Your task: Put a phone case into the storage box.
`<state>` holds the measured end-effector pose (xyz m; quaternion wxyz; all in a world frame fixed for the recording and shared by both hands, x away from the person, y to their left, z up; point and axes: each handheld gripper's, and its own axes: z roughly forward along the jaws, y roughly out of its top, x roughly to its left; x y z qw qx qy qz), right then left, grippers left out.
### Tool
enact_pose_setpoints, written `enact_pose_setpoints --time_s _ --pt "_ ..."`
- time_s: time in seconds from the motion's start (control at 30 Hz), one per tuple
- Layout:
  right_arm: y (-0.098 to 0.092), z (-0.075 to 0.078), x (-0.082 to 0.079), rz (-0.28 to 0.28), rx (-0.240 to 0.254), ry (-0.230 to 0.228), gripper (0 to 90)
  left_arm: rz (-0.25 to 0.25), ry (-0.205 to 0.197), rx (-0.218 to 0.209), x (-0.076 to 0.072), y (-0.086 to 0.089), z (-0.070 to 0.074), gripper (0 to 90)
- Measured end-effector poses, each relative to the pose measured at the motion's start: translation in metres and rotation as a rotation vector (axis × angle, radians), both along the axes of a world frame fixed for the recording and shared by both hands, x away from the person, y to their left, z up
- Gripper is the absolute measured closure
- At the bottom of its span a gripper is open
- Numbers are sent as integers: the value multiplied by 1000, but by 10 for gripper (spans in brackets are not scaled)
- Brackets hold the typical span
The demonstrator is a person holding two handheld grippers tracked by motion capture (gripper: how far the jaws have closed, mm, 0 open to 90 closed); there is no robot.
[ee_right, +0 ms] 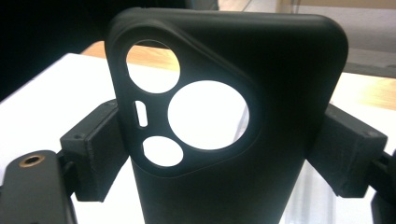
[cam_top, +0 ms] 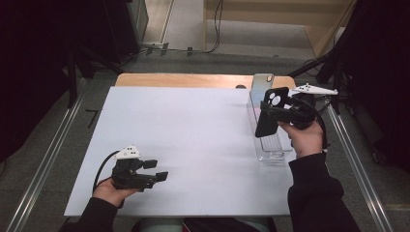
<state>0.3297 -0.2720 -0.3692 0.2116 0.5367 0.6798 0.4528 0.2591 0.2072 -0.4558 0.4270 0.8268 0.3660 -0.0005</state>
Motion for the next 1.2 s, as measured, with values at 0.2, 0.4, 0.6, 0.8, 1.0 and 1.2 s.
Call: enact_pose_setpoints --time_s 0.2,0.4,0.6,0.8,1.0,1.2 --pt "-6 -2 12 -27 -27 9 122 2 -4 -7 0 0 0 316" --pt "-13 -6 31 -71 -35 7 122 16 1 -16 3 2 -1 316" --pt "-18 -15 52 -106 -52 11 122 24 2 -13 4 2 -2 316" --pt "-16 -25 70 -138 -84 10 121 32 -6 -19 3 2 -1 316" --pt "-14 -36 90 -159 -69 17 120 25 -3 -15 3 1 -1 316" --pt "-10 -48 112 -165 -81 22 117 29 -13 -25 4 0 1 317"
